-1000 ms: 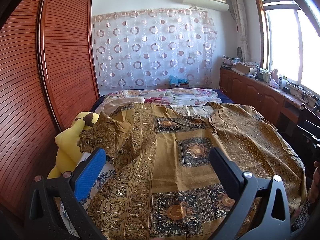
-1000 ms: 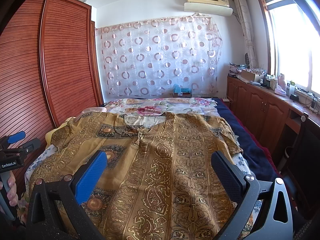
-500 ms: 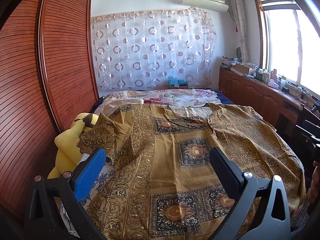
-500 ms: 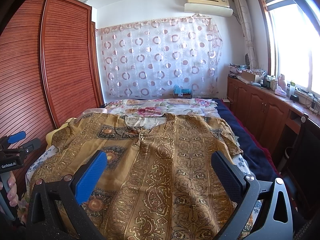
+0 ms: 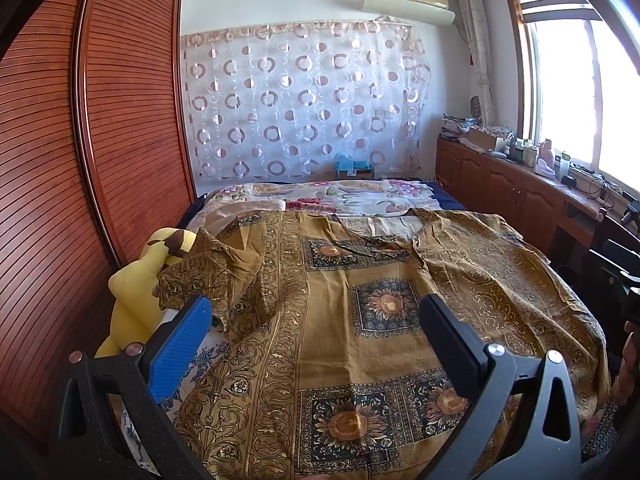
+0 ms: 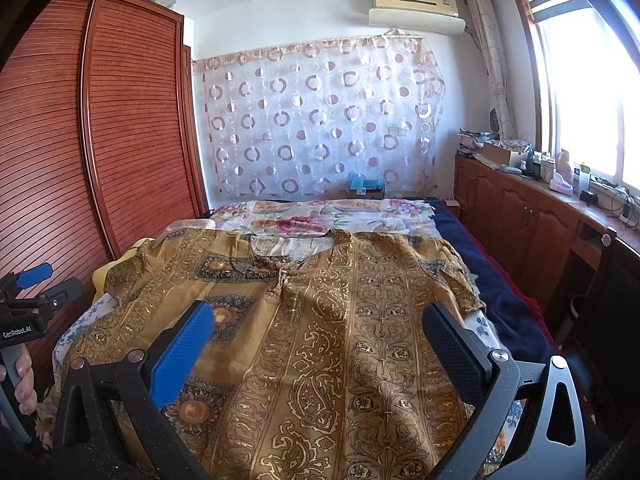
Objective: Fold small clothes
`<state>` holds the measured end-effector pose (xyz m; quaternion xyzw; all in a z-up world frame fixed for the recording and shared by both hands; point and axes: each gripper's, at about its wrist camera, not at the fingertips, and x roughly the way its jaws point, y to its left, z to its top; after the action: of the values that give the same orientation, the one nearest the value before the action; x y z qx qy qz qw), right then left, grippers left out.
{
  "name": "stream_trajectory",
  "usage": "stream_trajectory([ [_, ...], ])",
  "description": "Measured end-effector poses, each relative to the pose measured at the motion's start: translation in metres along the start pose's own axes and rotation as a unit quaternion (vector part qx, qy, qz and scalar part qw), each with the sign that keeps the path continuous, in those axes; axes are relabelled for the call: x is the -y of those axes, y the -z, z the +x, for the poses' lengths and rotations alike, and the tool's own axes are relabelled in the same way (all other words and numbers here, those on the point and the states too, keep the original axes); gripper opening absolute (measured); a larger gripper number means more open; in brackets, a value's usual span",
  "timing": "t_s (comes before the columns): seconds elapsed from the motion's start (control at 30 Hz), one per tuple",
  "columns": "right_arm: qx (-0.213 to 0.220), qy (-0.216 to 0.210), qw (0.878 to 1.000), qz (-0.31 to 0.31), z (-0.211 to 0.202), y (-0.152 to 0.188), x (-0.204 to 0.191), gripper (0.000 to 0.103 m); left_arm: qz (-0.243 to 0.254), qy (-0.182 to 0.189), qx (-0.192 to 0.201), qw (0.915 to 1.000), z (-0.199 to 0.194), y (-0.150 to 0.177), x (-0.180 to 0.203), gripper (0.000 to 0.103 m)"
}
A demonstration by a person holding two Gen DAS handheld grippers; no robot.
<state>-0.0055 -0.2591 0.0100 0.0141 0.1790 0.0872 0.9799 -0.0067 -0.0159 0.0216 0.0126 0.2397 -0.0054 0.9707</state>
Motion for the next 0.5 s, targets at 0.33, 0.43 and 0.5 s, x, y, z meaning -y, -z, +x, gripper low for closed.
stream_trajectory([
  [0.33,0.002,-0.004,1.0,-0.001,0.002,0.002,0.0,0.103,0.0,0.003,-0.007,1.0,0.002,0.0,0.001,0.103],
  [0.43,-0.002,-0.018,1.0,-0.002,0.008,0.002,0.0,0.103,-0.002,0.005,-0.021,0.9998,0.011,0.001,-0.003,0.103],
  [0.5,-0.004,-0.029,1.0,-0.005,0.013,-0.001,0.0,0.103,0.001,-0.002,-0.028,0.9996,0.019,0.001,-0.007,0.103],
])
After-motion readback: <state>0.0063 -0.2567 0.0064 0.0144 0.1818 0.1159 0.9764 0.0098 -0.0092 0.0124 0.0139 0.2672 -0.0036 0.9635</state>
